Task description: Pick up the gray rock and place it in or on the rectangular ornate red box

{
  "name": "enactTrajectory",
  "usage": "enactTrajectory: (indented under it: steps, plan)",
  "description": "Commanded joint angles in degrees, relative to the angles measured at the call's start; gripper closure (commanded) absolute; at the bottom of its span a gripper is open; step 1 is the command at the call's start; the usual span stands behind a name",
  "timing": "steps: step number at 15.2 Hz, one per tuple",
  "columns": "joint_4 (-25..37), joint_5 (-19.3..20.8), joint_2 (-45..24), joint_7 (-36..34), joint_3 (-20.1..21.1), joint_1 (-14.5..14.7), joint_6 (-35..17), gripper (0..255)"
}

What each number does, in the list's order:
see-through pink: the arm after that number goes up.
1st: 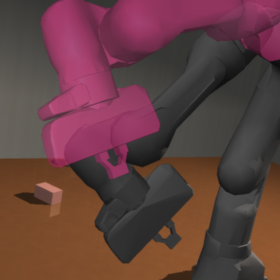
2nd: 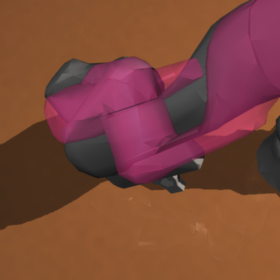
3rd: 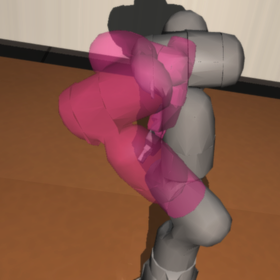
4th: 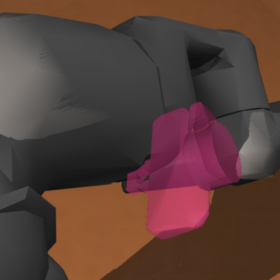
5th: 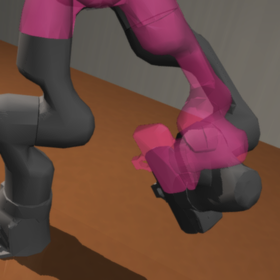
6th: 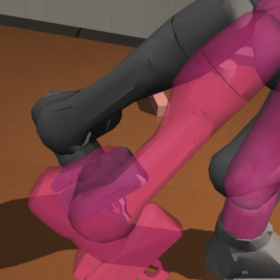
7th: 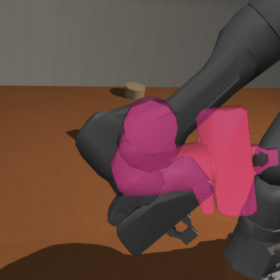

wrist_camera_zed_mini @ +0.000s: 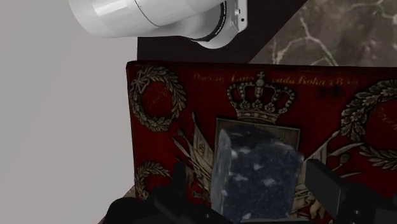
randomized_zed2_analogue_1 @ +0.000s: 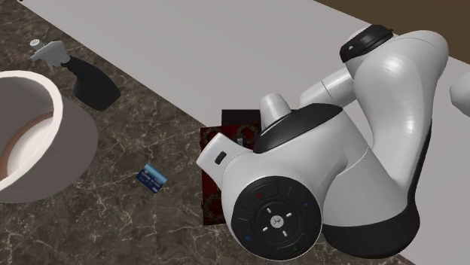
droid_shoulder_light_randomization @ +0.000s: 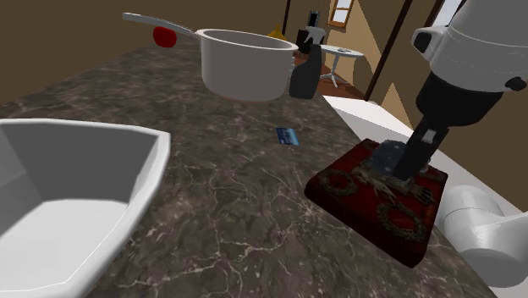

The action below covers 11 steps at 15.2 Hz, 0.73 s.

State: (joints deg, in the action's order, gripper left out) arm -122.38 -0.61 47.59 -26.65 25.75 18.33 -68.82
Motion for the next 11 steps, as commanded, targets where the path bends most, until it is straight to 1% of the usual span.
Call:
enactTrajectory:
  steps: [1, 3, 11]
  plan:
    - [4.4, 0.1, -2.0, -0.4, 0.6, -0.7, 2.3, 0]
    - [9.7, 0.4, -4.5, -0.9, 1.4, -1.6, 5.1, 0]
    - [9.7, 0.4, -4.5, -0.9, 1.4, -1.6, 5.1, 0]
